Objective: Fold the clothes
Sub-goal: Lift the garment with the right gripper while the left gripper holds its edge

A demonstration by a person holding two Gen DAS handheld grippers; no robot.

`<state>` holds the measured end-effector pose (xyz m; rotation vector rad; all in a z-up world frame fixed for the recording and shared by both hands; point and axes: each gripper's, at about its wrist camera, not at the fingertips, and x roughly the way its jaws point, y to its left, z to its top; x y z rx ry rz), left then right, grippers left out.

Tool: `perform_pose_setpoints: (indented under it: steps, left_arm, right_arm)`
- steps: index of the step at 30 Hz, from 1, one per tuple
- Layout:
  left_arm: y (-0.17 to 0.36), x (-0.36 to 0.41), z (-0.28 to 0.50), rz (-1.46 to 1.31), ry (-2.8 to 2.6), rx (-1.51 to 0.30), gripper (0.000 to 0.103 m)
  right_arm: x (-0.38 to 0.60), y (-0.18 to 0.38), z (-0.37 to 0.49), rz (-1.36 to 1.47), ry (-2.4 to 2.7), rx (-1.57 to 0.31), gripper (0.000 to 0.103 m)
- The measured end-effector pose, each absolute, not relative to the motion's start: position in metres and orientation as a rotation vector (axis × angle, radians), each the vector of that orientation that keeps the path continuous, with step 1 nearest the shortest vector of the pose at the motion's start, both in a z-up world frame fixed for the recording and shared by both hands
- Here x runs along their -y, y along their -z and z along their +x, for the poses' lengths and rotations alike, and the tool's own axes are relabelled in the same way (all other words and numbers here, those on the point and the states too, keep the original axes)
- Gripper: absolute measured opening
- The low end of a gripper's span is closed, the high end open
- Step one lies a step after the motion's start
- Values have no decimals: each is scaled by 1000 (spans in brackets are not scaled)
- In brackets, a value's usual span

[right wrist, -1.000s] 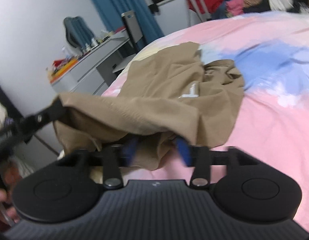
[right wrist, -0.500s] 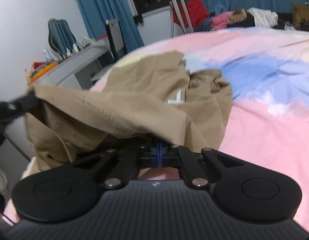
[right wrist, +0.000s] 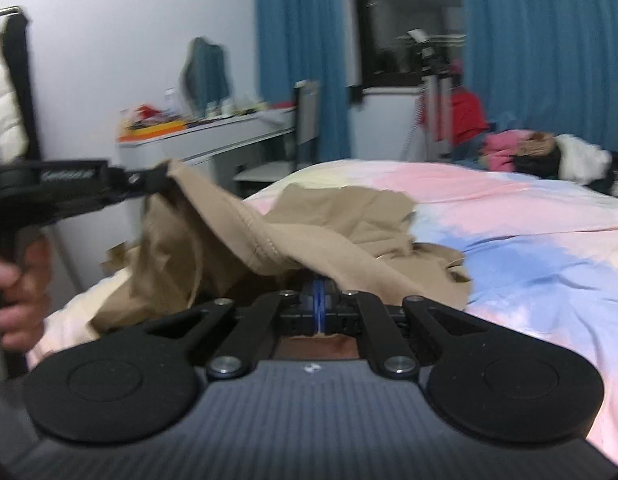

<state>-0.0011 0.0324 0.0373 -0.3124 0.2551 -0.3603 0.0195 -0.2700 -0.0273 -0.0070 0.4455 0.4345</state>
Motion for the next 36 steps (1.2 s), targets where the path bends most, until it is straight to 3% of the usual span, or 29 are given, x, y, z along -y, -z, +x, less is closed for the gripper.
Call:
perform_pose_setpoints:
  steps: [3,9,11,12,13,22,23,24,25,26,33,35,36]
  left_arm:
    - [-39,-31,-2,-298,368,-254,11]
    - [-42,-29,-6,-263,385,-253,11]
    - [-43,-29,-7,-258,388,-256,11]
    - [-43,-29,-8,-256,389,-257,11]
    - [-44,-29,-8,-254,390,-258,11]
    - [-43,-29,-8,-220,383,-275,11]
    - [-43,-29,-7,-216,383,-279,11]
    - [-42,-29,-6,-212,381,-286,11]
    - [-41,-29,-4,-211,382,-295,11]
    - [-40,-29,-3,-211,384,-306,11]
    - [-33,-19,1,-121,399,-355,18]
    - [-31,-12,-3,-54,400,-348,26]
    - [-30,-8,-5,-17,408,-348,35]
  right_arm:
    - [270,33,19,-112,-554,-516,6]
    - [269,28,15,-153,-578,-455,7]
    - [263,25,12,-149,-579,-425,38]
    - [260,26,12,-155,-576,-414,68]
    - [257,29,12,-169,-570,-405,80]
    - [198,72,23,-506,-476,-307,68]
    - [194,76,26,-536,-462,-314,59]
    - [191,80,31,-550,-449,-330,45]
    - [190,82,35,-552,-433,-344,23]
    - [191,82,38,-545,-415,-357,13]
    - [236,46,47,-225,-314,-350,8]
    - [251,39,50,-137,-283,-347,8]
    - [256,38,52,-109,-274,-348,8]
